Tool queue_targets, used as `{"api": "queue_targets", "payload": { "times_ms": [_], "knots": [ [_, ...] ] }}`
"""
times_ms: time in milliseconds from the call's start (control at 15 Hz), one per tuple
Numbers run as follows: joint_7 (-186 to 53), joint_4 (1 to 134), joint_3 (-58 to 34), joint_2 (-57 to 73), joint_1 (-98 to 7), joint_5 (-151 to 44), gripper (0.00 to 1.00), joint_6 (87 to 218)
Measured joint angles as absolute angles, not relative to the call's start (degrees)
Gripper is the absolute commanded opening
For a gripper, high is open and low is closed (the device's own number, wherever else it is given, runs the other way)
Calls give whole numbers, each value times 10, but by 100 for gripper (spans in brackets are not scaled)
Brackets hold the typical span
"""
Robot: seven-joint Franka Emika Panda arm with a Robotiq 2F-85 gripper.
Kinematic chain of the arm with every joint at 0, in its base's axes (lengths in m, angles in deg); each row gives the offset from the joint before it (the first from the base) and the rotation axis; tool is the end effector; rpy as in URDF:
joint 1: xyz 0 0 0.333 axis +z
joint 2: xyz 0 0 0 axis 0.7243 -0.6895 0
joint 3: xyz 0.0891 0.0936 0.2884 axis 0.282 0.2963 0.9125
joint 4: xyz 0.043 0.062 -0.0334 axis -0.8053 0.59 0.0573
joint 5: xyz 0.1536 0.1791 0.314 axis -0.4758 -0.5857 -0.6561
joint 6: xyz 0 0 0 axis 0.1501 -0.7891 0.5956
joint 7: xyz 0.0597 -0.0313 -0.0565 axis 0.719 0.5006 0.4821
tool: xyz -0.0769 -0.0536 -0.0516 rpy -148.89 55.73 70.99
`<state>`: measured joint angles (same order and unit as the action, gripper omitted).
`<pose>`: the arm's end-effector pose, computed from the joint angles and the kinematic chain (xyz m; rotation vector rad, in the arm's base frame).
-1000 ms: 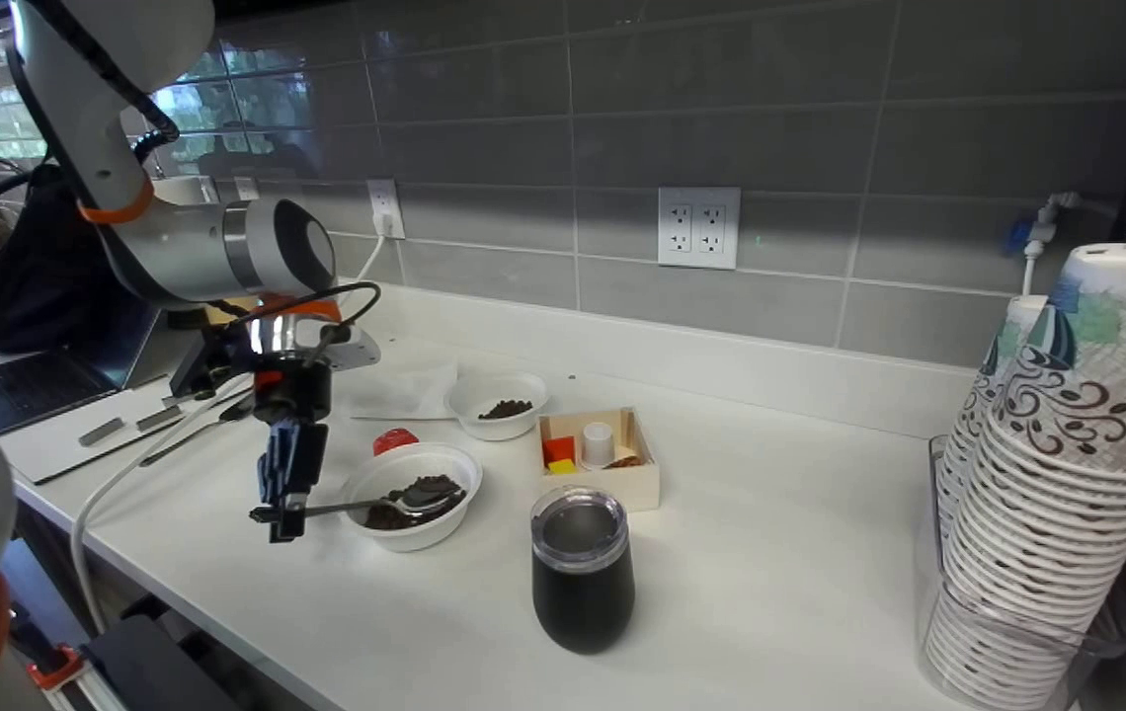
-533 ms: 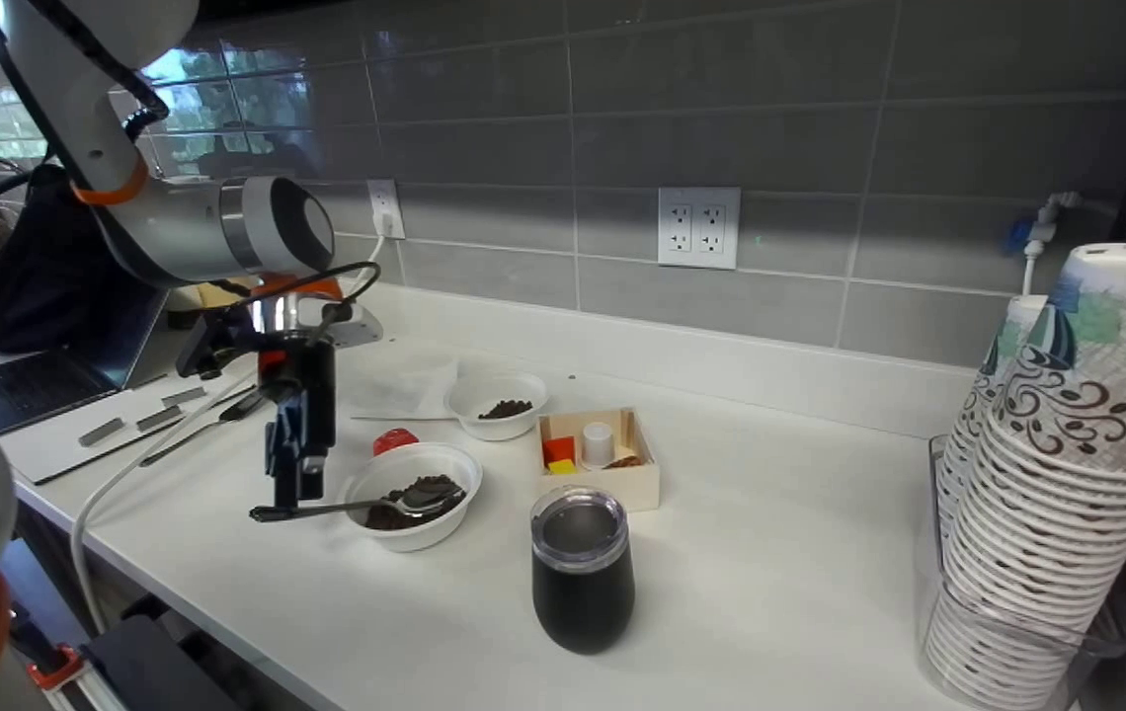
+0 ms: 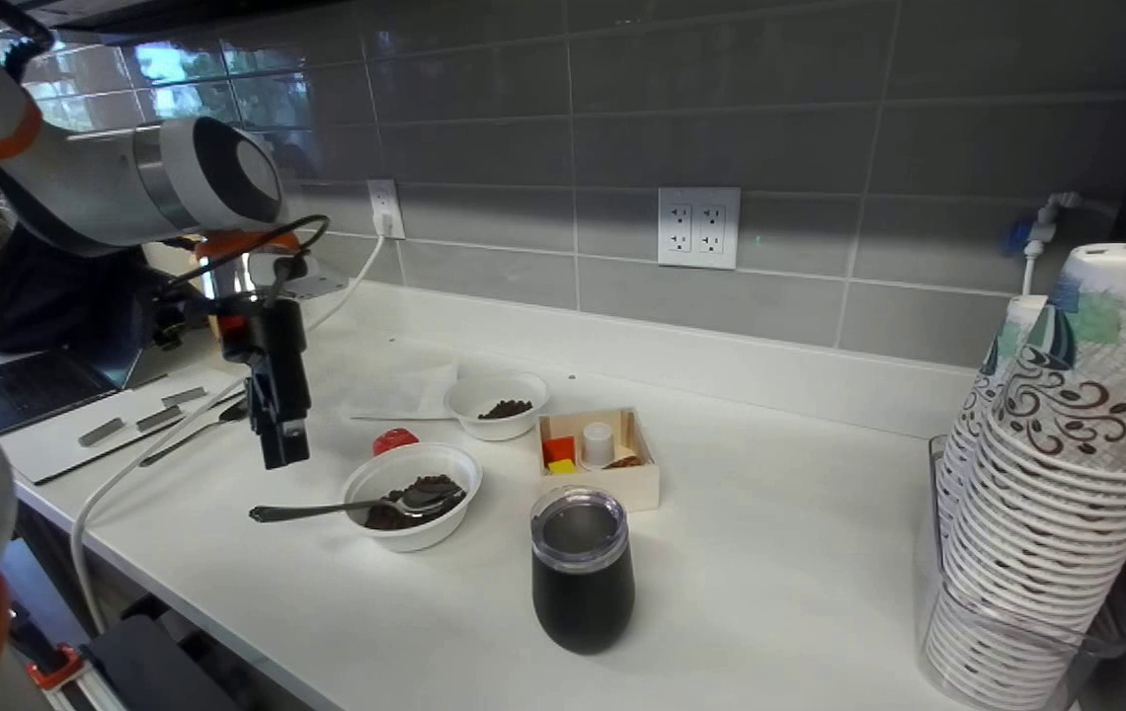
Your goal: Use the silver spoon to stir the contents in the white bowl.
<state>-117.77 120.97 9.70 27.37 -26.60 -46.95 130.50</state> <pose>0.3131 0.2255 0.2606 2.6196 -0.2804 -0.3438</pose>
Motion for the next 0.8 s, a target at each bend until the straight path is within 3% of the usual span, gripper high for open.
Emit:
{"api": "queue_targets", "payload": {
  "times_ms": [533, 800],
  "knots": [
    [-1238, 1324, 139, 495, -263, -467, 100, 1356],
    [-1235, 1319, 139, 564, -278, -461, 100, 1372]
  ]
}}
